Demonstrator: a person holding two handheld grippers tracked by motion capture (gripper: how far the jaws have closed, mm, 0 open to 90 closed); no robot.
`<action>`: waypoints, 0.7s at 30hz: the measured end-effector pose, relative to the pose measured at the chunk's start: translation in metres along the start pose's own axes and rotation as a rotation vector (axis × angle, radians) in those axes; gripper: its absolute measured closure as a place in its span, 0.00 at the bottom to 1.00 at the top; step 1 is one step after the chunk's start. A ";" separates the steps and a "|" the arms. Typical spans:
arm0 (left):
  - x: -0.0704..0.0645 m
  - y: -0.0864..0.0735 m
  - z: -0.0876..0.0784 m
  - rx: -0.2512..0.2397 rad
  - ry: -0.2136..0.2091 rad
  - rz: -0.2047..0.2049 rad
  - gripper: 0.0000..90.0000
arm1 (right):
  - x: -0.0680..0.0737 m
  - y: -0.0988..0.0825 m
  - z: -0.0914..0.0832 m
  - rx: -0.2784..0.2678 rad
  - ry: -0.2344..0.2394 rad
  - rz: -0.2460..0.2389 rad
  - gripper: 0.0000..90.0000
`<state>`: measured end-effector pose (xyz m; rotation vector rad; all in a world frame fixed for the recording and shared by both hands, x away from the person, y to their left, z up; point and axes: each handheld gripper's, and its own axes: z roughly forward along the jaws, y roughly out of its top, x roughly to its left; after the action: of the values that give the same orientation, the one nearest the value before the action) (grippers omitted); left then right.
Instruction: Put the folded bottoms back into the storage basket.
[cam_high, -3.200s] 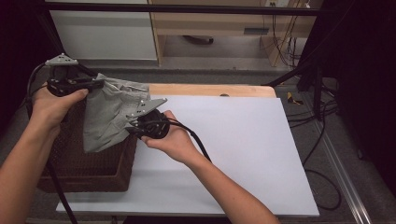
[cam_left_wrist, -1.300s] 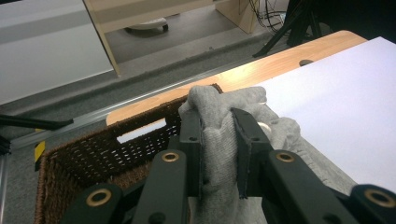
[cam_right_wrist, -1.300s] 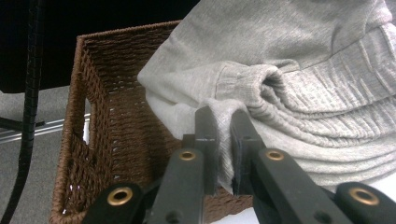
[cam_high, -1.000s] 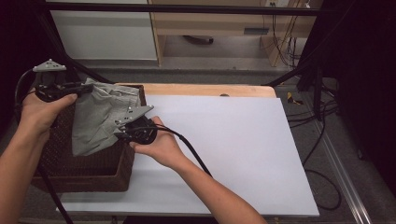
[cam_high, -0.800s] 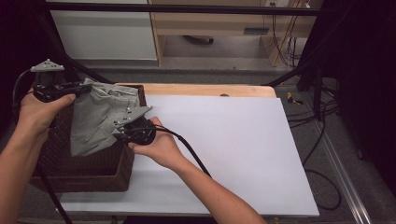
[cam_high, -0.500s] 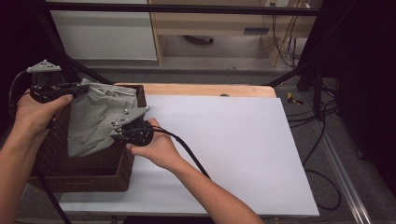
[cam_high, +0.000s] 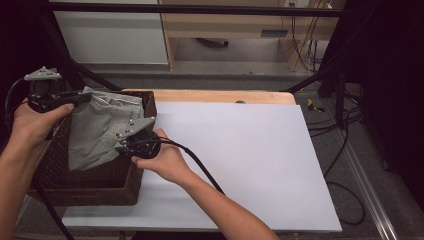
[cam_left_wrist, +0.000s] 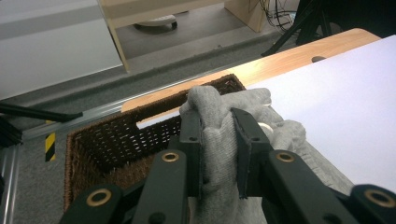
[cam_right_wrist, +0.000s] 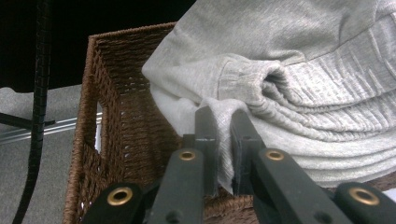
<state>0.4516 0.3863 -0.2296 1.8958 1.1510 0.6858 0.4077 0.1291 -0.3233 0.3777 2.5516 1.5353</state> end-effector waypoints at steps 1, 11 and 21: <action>0.000 0.000 0.000 0.001 0.002 0.001 0.84 | 0.000 0.000 0.001 0.000 0.000 0.000 0.94; 0.001 -0.002 0.001 0.005 0.004 -0.003 0.84 | 0.004 -0.002 0.007 0.013 0.007 -0.009 0.94; 0.003 -0.004 -0.001 0.008 0.013 -0.006 0.84 | 0.008 -0.003 0.012 0.020 0.017 -0.014 0.94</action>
<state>0.4502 0.3901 -0.2325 1.8970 1.1688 0.6923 0.4030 0.1403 -0.3321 0.3494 2.5784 1.5159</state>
